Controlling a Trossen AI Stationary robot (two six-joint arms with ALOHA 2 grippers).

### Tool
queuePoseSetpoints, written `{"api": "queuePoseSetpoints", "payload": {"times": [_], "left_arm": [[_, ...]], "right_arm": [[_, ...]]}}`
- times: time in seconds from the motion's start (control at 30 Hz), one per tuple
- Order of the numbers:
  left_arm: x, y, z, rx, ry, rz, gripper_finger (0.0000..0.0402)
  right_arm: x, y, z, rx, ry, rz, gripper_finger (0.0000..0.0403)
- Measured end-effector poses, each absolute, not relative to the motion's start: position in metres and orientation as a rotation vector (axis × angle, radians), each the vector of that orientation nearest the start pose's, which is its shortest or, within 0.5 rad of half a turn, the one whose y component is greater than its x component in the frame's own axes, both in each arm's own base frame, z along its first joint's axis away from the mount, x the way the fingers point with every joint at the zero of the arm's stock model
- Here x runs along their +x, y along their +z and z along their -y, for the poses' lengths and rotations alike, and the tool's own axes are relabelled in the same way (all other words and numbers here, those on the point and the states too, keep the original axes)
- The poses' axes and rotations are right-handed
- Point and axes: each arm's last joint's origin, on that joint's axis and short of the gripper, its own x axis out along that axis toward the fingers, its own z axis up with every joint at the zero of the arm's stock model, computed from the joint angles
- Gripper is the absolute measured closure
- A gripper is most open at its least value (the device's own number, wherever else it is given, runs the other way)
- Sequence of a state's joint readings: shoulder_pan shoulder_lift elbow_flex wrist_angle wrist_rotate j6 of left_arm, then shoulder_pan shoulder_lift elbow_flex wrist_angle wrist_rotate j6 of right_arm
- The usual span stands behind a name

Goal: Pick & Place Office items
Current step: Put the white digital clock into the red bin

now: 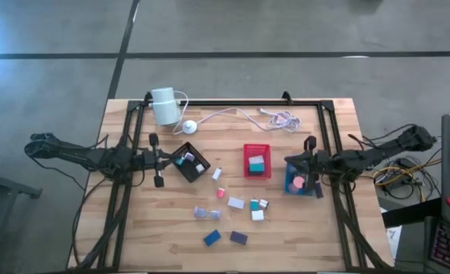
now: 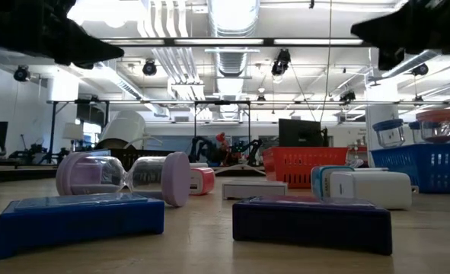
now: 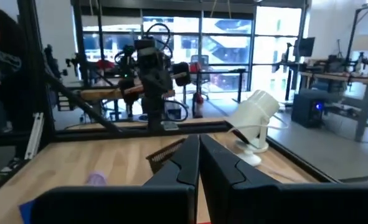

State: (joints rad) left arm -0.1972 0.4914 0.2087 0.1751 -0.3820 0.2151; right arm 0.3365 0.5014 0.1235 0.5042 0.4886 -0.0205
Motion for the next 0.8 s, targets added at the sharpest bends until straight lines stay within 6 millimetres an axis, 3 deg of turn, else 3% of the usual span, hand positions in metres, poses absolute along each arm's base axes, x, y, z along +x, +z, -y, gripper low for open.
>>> {"api": "queuePoseSetpoints", "payload": {"times": [0.17,0.37,0.5,0.63,0.8], "left_arm": [[0.144,0.222,0.012,0.175,0.146,-0.11,0.0392],[0.171,0.223,0.024,0.177,-0.194,0.015,0.0398],[0.184,0.22,0.024,0.18,-0.159,0.03,0.0394],[0.191,0.217,0.024,0.161,-0.125,-0.003,0.039],[0.198,0.221,0.023,0.041,-0.068,-0.047,0.0398]], "right_arm": [[0.126,0.199,-0.01,0.082,-0.103,0.146,0.0394],[0.125,0.188,0.01,0.127,-0.118,0.13,0.0394],[0.124,0.184,0.013,0.141,-0.141,0.119,0.0394],[0.125,0.192,0.013,0.155,-0.134,0.148,0.0394],[0.125,0.194,0.013,0.094,-0.138,0.14,0.0394]]}}
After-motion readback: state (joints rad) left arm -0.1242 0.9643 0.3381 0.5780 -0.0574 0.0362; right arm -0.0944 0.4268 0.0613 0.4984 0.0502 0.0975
